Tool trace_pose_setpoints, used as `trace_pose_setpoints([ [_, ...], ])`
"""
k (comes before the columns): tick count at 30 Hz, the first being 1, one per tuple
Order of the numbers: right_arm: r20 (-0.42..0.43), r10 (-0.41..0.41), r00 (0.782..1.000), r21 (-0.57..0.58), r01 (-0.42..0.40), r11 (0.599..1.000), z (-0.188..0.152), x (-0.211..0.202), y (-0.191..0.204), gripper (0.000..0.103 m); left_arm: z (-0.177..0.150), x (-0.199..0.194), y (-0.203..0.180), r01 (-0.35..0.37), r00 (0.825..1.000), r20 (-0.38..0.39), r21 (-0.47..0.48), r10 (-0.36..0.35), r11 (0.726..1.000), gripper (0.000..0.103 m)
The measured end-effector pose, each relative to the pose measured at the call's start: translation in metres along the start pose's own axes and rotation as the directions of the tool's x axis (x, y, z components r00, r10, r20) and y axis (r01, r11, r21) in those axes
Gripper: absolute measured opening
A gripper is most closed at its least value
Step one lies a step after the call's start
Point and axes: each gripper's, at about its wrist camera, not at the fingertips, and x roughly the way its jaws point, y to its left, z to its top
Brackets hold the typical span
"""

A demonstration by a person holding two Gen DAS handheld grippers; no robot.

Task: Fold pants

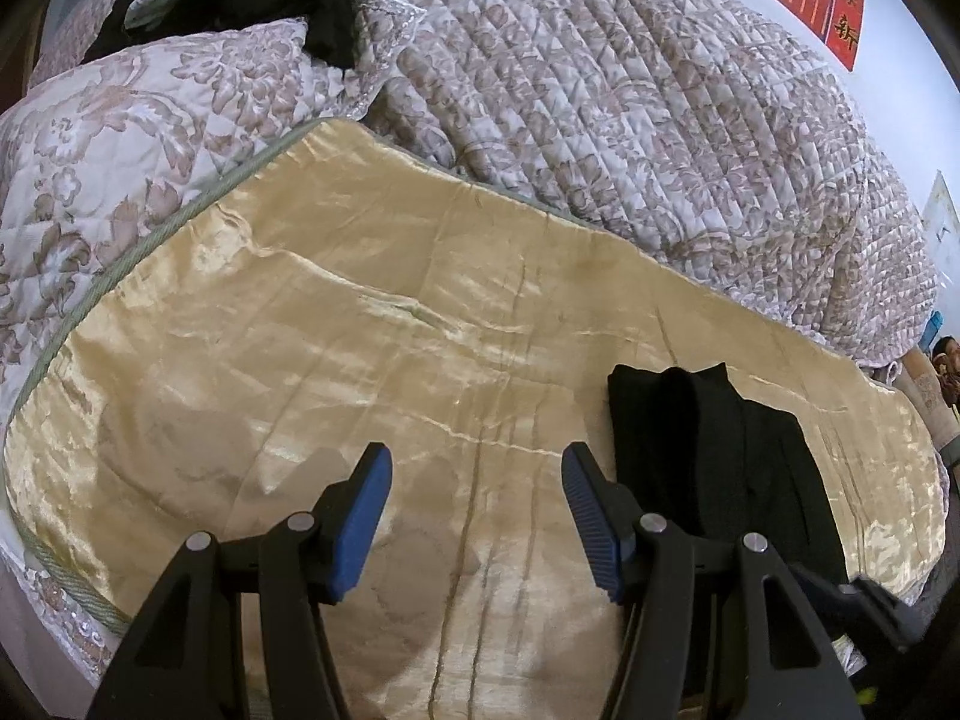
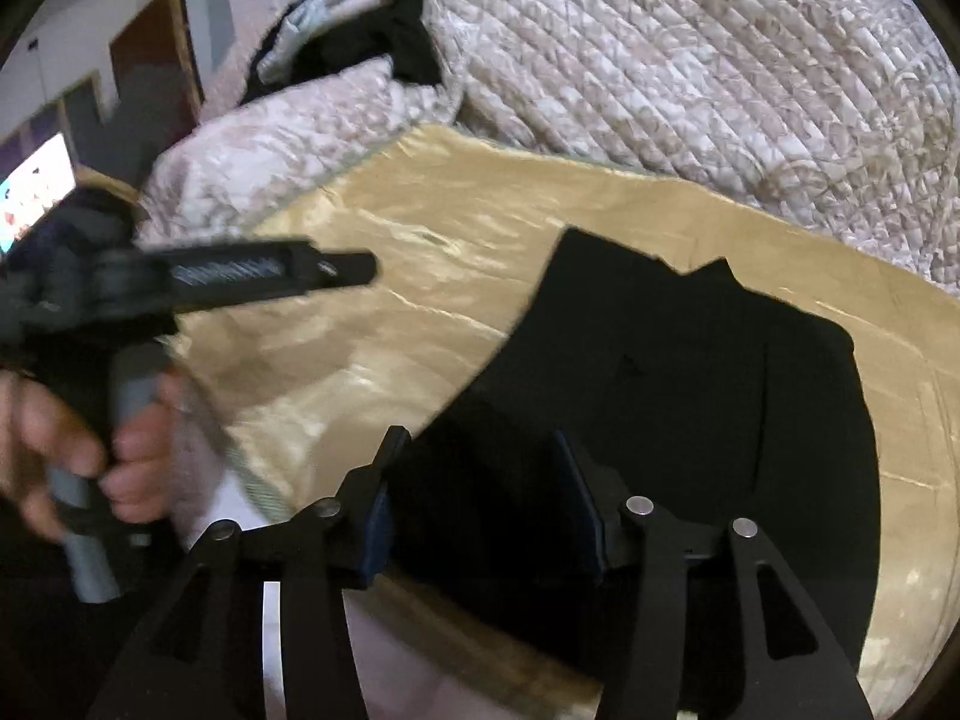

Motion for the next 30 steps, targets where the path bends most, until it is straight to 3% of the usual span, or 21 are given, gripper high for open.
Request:
trace_pose_setpoints([
  [3,0.113,0.096,0.989,0.057,-0.103,0.993,-0.001,-0.033,-0.010,0.050,0.000,0.000,-0.005,0.011,1.000,0.002,0.009,-0.011,1.000,0.062],
  [5,0.154,0.061,0.986,0.091,-0.076,0.993,-0.004,-0.046,-0.020,0.050,0.001,0.000,-0.011,0.030,1.000,0.003,0.021,-0.030,0.999,0.062],
  [7,0.123,0.011,0.992,0.142,-0.029,0.989,-0.014,-0.043,-0.035,0.045,0.000,-0.002,-0.020,0.052,0.999,0.009,0.040,-0.053,0.998,0.062],
  [9,0.033,-0.023,0.999,0.184,0.017,0.983,-0.026,-0.028,-0.046,0.026,0.001,-0.004,-0.030,0.084,0.996,0.012,0.055,-0.085,0.995,0.062],
  [11,-0.052,0.010,0.999,0.186,0.000,0.983,-0.035,-0.013,-0.049,0.021,0.001,-0.006,-0.039,0.122,0.992,0.013,0.072,-0.123,0.990,0.062],
  [15,0.019,0.097,0.995,0.250,-0.099,0.963,-0.021,-0.030,-0.067,0.021,0.004,-0.006,-0.063,0.190,0.982,0.002,0.113,-0.191,0.975,0.062],
  [17,0.038,0.030,0.999,0.267,-0.040,0.963,-0.012,-0.039,-0.087,0.021,0.008,-0.003,-0.079,0.217,0.976,-0.006,0.151,-0.218,0.964,0.062],
  [20,0.000,-0.062,0.998,0.289,0.059,0.955,0.005,-0.034,-0.119,0.021,0.017,0.006,-0.107,0.261,0.965,-0.023,0.218,-0.262,0.940,0.062],
  [23,-0.037,-0.094,0.995,0.284,0.101,0.954,0.027,-0.015,-0.143,0.021,0.017,0.026,-0.126,0.258,0.966,-0.056,0.270,-0.252,0.928,0.062],
  [25,-0.066,-0.106,0.992,0.277,0.120,0.953,0.040,0.006,-0.156,0.021,0.013,0.046,-0.129,0.223,0.974,-0.094,0.278,-0.204,0.934,0.062],
  [28,-0.114,-0.127,0.985,0.290,0.155,0.944,0.040,0.032,-0.175,0.021,0.002,0.067,-0.126,0.163,0.982,-0.142,0.277,-0.127,0.947,0.062],
  [30,-0.122,-0.105,0.987,0.328,0.140,0.934,0.033,0.039,-0.187,0.018,0.001,0.066,-0.125,0.169,0.982,-0.134,0.268,-0.137,0.949,0.063],
])
